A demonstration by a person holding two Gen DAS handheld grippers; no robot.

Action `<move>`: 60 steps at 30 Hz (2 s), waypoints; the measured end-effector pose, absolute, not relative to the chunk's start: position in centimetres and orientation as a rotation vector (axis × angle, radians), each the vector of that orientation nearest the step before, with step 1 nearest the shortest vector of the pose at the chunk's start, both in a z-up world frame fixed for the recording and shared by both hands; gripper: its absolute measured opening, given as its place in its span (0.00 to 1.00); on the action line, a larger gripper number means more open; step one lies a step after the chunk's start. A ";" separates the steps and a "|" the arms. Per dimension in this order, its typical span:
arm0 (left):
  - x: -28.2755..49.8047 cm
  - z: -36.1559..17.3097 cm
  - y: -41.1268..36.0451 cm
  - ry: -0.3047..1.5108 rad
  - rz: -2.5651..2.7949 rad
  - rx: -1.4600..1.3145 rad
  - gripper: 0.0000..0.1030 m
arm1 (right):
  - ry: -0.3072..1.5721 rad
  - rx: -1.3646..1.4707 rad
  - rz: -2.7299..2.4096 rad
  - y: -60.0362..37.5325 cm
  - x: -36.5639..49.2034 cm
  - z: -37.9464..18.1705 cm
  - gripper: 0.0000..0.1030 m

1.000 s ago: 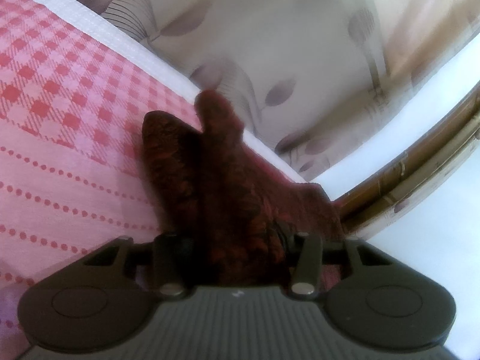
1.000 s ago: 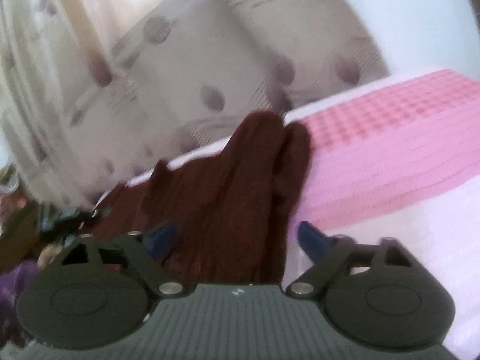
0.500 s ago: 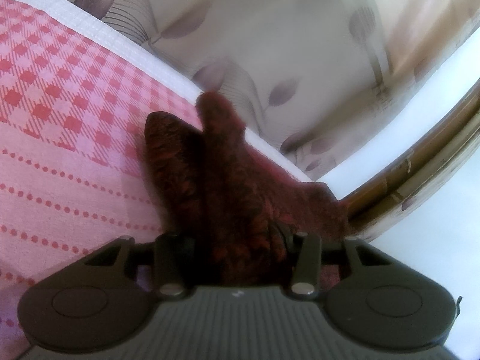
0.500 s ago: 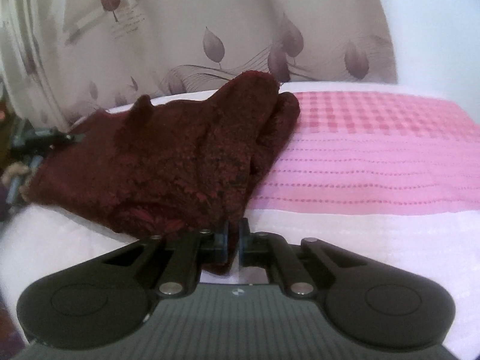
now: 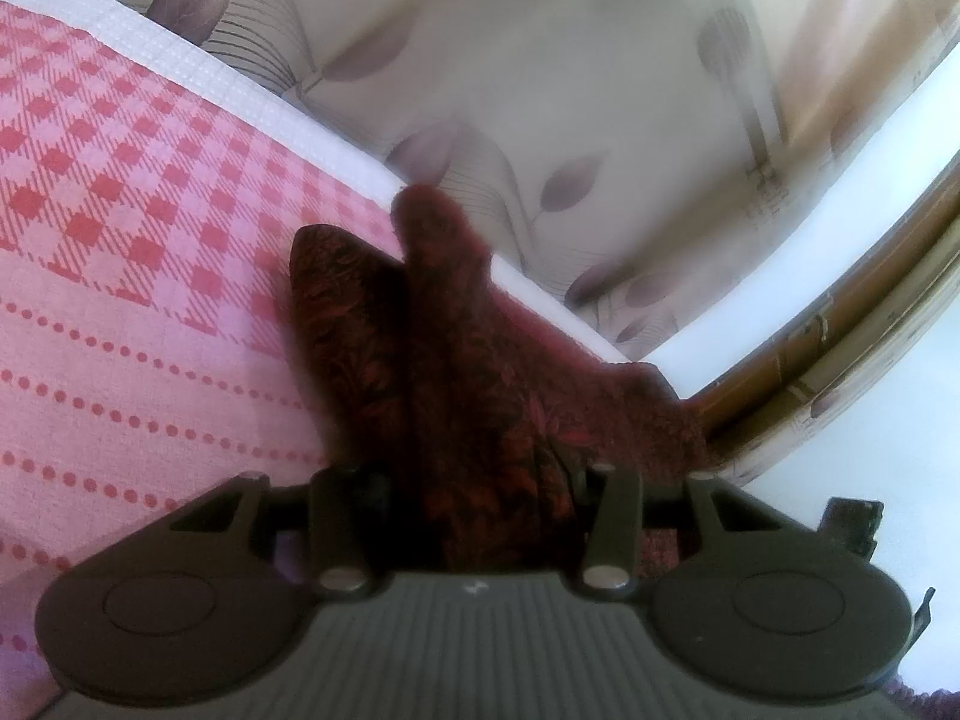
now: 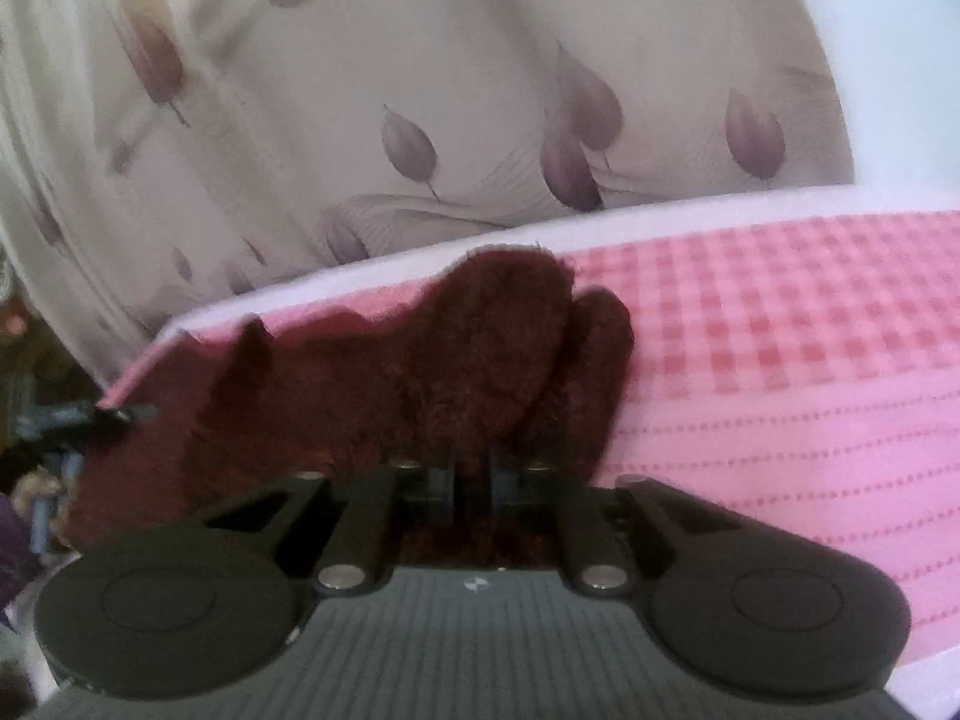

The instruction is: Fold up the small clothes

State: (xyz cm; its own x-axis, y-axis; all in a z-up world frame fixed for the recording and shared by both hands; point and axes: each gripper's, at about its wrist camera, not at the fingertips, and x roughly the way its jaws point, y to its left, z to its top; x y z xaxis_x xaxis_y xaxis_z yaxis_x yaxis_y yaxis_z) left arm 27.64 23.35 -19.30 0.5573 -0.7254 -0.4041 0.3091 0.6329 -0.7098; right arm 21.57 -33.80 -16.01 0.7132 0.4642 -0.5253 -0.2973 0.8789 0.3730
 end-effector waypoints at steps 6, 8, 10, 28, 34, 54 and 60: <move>27.7 -19.4 23.5 0.746 -0.664 -0.629 0.44 | 0.655 0.315 0.365 -36.4 20.7 -18.2 0.09; 27.6 -19.3 23.4 0.745 -0.660 -0.623 0.44 | 0.627 0.321 0.370 -36.0 20.8 -17.5 0.09; 27.6 -19.4 23.5 0.744 -0.660 -0.624 0.44 | 0.612 0.323 0.347 -35.9 20.8 -16.7 0.15; 27.6 -19.4 23.5 0.740 -0.667 -0.626 0.44 | 0.658 -0.202 0.573 -29.1 11.9 -15.6 0.18; 27.6 -19.4 23.5 0.740 -0.665 -0.623 0.44 | 0.619 0.127 0.528 -35.7 10.1 -14.7 0.32; 27.6 -19.4 23.5 0.738 -0.665 -0.618 0.44 | 0.704 -0.017 0.487 -33.4 10.2 -17.7 0.12; 27.6 -19.4 23.5 0.738 -0.666 -0.619 0.44 | 0.600 0.093 0.437 -34.4 9.5 -14.9 0.39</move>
State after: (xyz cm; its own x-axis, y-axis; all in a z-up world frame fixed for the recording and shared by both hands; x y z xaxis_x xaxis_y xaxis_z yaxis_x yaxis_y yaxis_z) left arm 27.59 23.50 -19.37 0.5603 -0.7272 -0.3965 0.3203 0.6317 -0.7059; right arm 9.48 -34.41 -14.89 0.7369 0.4239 -0.5265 -0.3705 0.9048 0.2099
